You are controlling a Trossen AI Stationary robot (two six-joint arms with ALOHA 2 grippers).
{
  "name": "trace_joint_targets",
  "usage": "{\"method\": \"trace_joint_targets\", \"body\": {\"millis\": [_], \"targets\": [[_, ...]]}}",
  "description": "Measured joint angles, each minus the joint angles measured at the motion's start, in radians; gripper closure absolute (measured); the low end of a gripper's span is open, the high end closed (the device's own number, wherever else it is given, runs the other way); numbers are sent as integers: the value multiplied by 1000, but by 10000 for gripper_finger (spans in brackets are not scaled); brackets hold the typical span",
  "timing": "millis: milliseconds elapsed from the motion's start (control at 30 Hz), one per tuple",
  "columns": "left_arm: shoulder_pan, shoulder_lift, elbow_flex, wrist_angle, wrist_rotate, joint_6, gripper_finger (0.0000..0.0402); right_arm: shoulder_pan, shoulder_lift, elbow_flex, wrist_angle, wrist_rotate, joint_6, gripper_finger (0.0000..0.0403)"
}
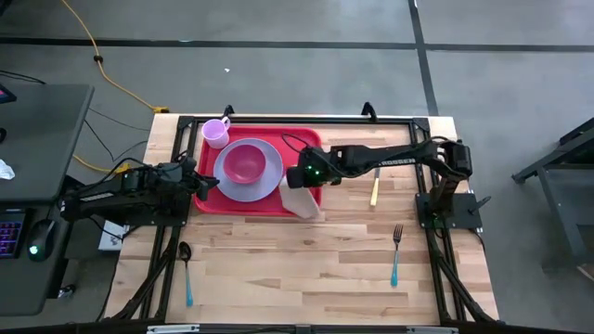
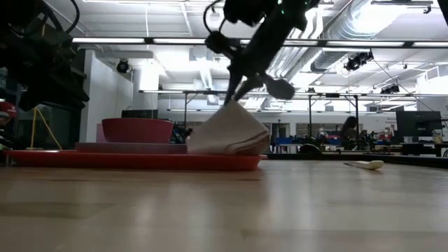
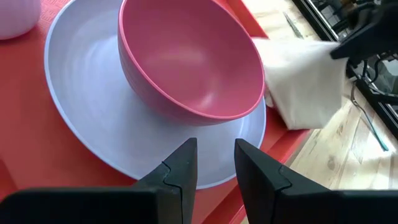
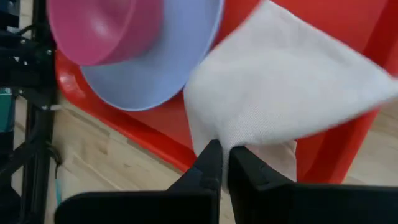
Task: Set up tray
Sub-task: Put the white table napkin on the red serving tray to the right of the purple plate
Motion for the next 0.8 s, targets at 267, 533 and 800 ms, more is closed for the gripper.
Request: {"method": "trace_joint_targets", "body": {"millis": [267, 533, 800], "targets": [[0, 0, 0, 0, 0, 0, 263, -74, 0, -21, 1, -12, -130, 403], [0, 0, 0, 0, -1, 0, 263, -149, 0, -21, 1, -57, -295, 403], [0, 0, 1, 2, -2, 0, 263, -158, 25, -21, 0, -72, -417, 403]]}}
